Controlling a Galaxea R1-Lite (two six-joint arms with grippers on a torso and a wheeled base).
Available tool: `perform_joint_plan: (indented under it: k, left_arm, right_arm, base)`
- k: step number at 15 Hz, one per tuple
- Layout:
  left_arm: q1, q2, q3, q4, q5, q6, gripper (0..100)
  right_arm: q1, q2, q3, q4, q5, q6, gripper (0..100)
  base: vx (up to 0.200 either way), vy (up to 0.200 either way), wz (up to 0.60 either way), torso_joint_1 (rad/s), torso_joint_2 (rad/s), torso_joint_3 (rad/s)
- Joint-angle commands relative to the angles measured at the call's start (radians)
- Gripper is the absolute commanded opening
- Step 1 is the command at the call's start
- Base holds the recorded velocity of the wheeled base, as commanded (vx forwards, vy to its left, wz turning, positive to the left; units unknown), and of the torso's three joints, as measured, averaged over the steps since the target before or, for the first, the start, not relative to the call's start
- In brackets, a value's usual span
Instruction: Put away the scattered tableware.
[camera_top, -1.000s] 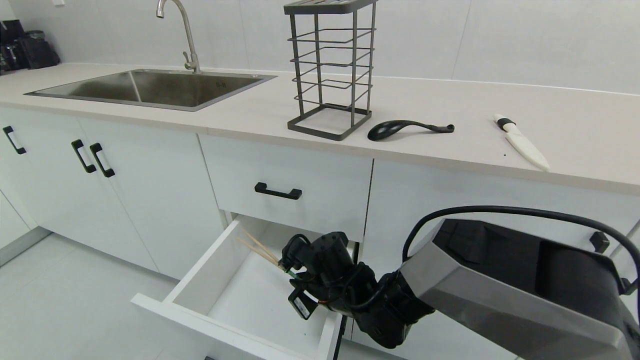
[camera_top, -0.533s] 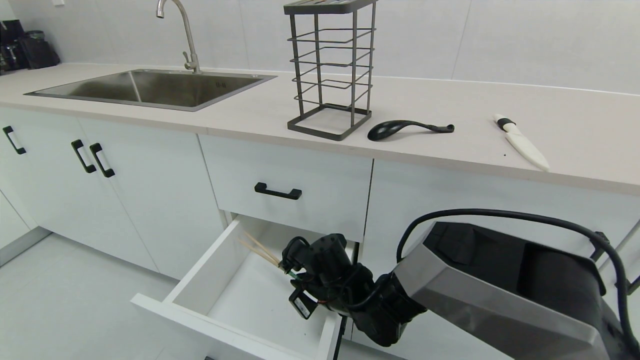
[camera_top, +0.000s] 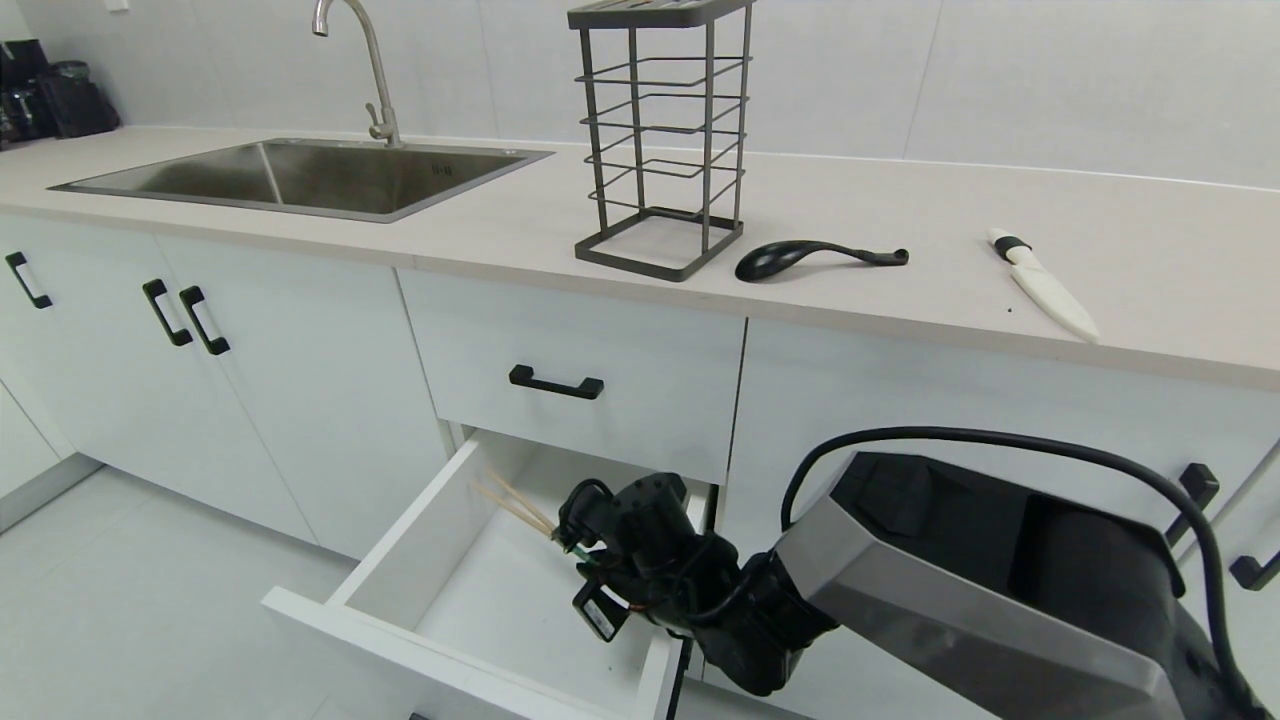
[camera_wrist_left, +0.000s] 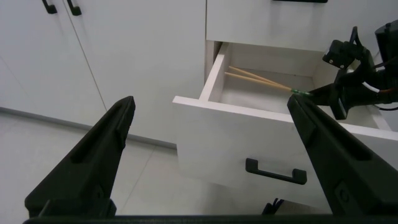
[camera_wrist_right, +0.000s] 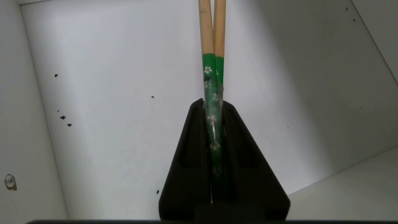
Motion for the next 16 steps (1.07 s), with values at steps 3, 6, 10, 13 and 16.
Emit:
perform_joint_plan:
  k: [3, 6, 10, 13, 16]
  left_arm:
    - [0.000, 0.001, 0.000, 0.000, 0.000, 0.000, 100]
    - [0.000, 0.001, 0.000, 0.000, 0.000, 0.000, 100]
    - [0.000, 0.001, 0.000, 0.000, 0.000, 0.000, 100]
    - [0.000, 0.001, 0.000, 0.000, 0.000, 0.000, 100]
    - [0.000, 0.001, 0.000, 0.000, 0.000, 0.000, 100]
  right_arm:
    - [0.006, 0.014, -0.003, 0.001, 0.000, 0.000, 0]
    - [0.012, 0.029, -0.006, -0.004, 0.002, -0.025, 0]
    - [0.012, 0.035, -0.006, -0.002, 0.002, -0.029, 100]
    - [0.012, 0.027, -0.010, -0.007, 0.002, -0.029, 100]
    - [0.015, -0.031, 0.016, -0.007, 0.000, -0.029, 100]
  base:
    - [0.000, 0.000, 0.00, 0.000, 0.00, 0.000]
    - [0.000, 0.000, 0.00, 0.000, 0.00, 0.000]
    - [0.000, 0.000, 0.00, 0.000, 0.00, 0.000]
    - [0.000, 0.000, 0.00, 0.000, 0.00, 0.000]
    - [0.000, 0.000, 0.00, 0.000, 0.00, 0.000]
